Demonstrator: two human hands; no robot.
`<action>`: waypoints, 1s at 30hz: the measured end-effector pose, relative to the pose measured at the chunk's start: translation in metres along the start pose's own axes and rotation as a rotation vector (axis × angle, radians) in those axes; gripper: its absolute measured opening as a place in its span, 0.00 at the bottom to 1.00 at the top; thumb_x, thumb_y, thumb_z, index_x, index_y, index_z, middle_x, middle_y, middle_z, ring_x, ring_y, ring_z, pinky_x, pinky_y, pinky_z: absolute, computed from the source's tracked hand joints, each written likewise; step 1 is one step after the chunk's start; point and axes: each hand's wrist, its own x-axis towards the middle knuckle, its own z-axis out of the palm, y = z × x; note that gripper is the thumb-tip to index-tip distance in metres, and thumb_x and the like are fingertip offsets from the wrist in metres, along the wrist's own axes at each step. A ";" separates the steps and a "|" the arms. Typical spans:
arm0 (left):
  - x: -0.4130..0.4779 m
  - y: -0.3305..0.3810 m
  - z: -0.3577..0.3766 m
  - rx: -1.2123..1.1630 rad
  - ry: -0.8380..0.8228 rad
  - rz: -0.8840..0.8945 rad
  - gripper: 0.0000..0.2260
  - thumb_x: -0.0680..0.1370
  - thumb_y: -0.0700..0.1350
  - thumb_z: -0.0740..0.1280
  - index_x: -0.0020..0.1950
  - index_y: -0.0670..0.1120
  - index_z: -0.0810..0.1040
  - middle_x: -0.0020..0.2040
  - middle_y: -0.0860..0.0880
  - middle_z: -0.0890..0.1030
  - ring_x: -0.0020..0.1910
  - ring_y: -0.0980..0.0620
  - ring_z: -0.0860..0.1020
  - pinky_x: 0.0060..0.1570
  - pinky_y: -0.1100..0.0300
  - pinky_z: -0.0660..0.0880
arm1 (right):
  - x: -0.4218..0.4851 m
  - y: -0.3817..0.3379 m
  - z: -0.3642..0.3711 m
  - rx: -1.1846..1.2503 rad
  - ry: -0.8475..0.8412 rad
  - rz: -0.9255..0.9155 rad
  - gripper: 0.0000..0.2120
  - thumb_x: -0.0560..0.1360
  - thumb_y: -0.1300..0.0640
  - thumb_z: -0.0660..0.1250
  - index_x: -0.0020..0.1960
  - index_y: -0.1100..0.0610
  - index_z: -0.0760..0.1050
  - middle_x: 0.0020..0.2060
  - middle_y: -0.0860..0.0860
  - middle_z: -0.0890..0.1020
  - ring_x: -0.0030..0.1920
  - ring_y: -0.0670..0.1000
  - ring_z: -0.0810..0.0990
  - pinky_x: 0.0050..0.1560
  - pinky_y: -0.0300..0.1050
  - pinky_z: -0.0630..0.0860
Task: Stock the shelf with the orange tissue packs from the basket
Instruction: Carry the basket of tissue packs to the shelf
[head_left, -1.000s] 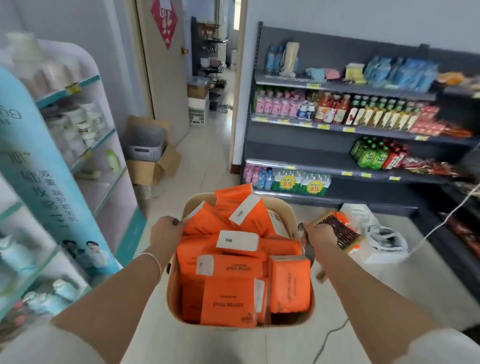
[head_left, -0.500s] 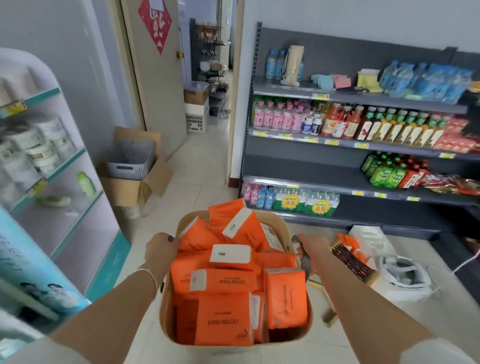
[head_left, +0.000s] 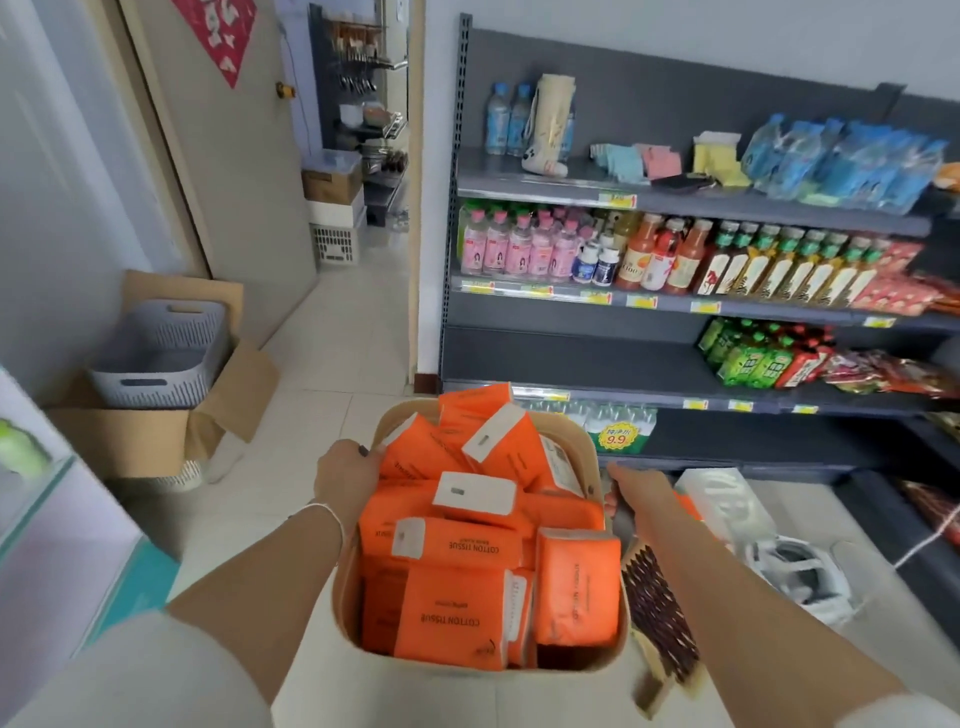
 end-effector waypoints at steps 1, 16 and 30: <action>0.009 0.010 0.007 0.004 -0.007 0.005 0.20 0.78 0.48 0.64 0.29 0.44 0.65 0.29 0.47 0.69 0.36 0.44 0.70 0.37 0.57 0.64 | 0.009 -0.005 -0.004 0.014 0.007 -0.002 0.14 0.78 0.57 0.62 0.35 0.57 0.69 0.30 0.53 0.74 0.29 0.50 0.73 0.30 0.42 0.72; 0.116 0.100 0.103 -0.042 0.024 -0.210 0.23 0.81 0.50 0.55 0.50 0.32 0.80 0.50 0.34 0.81 0.53 0.37 0.77 0.51 0.54 0.69 | 0.204 -0.095 -0.011 -0.097 -0.107 0.038 0.12 0.78 0.59 0.60 0.36 0.59 0.71 0.31 0.55 0.74 0.33 0.54 0.73 0.38 0.45 0.73; 0.222 0.071 0.096 -0.020 0.082 -0.443 0.17 0.79 0.49 0.62 0.46 0.35 0.78 0.49 0.36 0.81 0.53 0.37 0.77 0.45 0.57 0.66 | 0.298 -0.159 0.114 -0.403 -0.391 0.011 0.12 0.80 0.62 0.57 0.37 0.55 0.67 0.38 0.52 0.73 0.37 0.51 0.73 0.49 0.48 0.76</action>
